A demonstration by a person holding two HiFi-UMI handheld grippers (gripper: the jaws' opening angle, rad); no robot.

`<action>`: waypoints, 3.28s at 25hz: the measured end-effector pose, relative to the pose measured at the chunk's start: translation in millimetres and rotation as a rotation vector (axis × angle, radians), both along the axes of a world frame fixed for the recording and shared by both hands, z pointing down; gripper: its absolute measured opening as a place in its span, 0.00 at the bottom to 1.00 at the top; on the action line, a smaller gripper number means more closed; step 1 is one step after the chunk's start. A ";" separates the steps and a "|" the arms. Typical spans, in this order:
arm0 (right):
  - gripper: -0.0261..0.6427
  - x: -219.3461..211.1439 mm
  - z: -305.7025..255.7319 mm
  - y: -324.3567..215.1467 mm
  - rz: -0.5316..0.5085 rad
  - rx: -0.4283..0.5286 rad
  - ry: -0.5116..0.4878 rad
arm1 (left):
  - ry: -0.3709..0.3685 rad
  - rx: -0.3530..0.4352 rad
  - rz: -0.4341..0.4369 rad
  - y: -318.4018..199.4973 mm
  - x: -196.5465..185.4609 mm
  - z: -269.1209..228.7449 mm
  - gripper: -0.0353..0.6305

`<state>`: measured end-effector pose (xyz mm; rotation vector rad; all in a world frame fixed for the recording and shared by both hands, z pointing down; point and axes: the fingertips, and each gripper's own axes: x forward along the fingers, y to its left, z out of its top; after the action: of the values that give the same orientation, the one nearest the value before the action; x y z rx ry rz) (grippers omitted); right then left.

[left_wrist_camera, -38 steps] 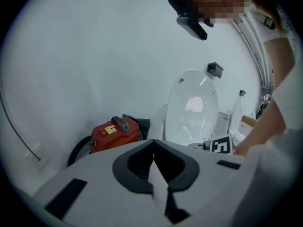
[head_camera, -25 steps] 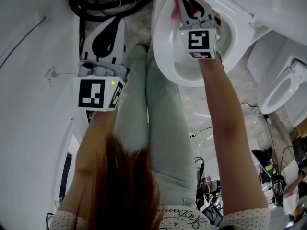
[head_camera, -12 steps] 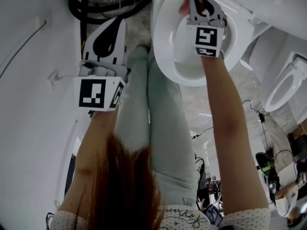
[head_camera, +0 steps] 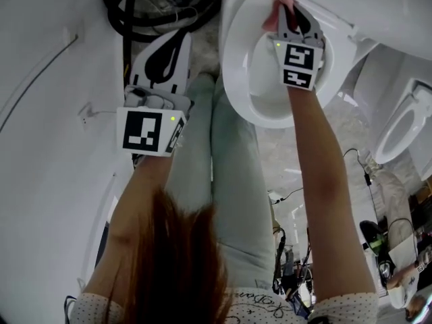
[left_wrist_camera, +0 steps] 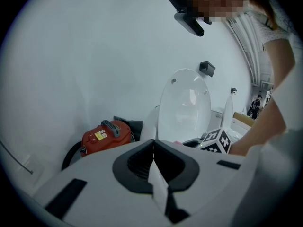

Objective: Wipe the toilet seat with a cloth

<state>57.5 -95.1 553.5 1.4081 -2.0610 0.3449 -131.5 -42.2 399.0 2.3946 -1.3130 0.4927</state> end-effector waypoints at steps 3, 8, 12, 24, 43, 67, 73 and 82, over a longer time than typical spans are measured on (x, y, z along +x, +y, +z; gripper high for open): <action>0.12 14.4 -19.6 5.2 0.070 0.004 -0.023 | 0.004 0.022 0.027 -4.0 3.4 -14.6 0.06; 0.12 34.9 -83.9 25.0 0.126 0.063 -0.075 | 0.018 0.058 0.066 -10.5 15.3 -51.0 0.06; 0.12 36.1 -154.6 48.5 0.086 0.118 -0.080 | 0.032 0.087 0.100 -10.8 27.1 -94.7 0.06; 0.12 39.1 -382.3 86.9 0.105 0.359 -0.177 | 0.049 0.156 0.165 -3.4 44.2 -228.1 0.06; 0.12 56.8 -558.7 132.7 0.135 0.533 -0.259 | 0.095 0.375 0.245 32.5 79.7 -401.2 0.06; 0.11 79.3 -625.8 157.4 0.173 0.640 -0.267 | 0.145 0.478 0.285 43.6 97.8 -459.5 0.06; 0.11 80.2 -630.0 157.0 0.180 0.653 -0.269 | 0.146 0.482 0.292 44.7 98.3 -461.1 0.06; 0.11 80.6 -632.2 157.6 0.186 0.665 -0.261 | 0.132 0.469 0.302 46.7 96.8 -454.9 0.06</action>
<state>138.1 62.5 -78.7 2.0397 -2.3831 -0.1124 -34.6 4.5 -55.9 2.9754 -1.1065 0.1002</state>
